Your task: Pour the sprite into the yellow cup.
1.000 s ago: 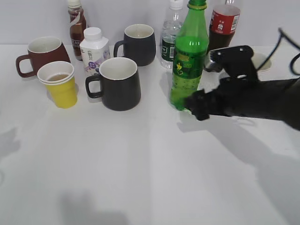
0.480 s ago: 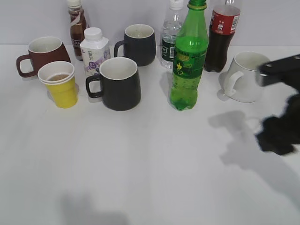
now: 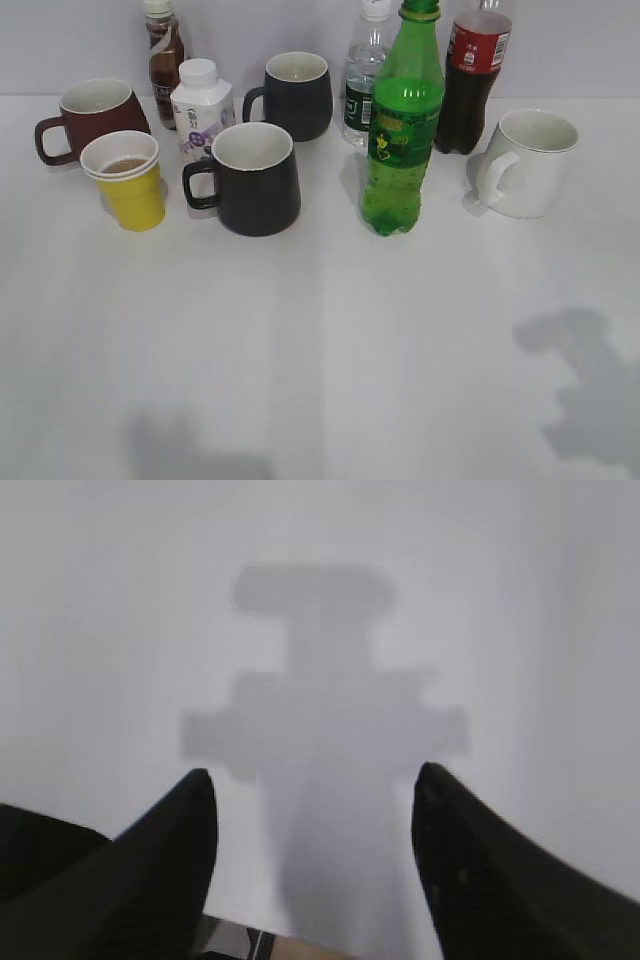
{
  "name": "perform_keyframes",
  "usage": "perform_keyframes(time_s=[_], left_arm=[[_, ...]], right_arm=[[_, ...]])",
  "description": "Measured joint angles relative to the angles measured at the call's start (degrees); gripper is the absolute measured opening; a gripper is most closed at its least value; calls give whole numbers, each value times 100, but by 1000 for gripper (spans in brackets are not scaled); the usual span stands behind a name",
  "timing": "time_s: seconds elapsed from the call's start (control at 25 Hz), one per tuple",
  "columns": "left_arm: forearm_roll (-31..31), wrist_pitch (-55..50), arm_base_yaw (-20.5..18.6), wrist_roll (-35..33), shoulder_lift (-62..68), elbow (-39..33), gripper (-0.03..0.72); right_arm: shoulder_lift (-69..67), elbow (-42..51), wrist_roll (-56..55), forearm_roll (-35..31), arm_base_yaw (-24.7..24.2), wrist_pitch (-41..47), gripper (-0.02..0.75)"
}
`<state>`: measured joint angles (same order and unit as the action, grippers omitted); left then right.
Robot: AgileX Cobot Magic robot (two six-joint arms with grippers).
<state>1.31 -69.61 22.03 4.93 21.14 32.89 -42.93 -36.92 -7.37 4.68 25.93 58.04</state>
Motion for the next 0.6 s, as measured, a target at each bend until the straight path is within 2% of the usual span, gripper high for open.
perform_keyframes(time_s=[0.24,0.44,0.6], left_arm=[[-12,700,0,-493,-596,-193,509],[-25,816,0,-551,-609,-281,509],[-30,816,0,-551,-609,-282,509]], right_arm=[[1629,248,81,-6,0,374,460],[2719,759,192,-68,0,315,459],[3151,797,441,-249,0,265,452]])
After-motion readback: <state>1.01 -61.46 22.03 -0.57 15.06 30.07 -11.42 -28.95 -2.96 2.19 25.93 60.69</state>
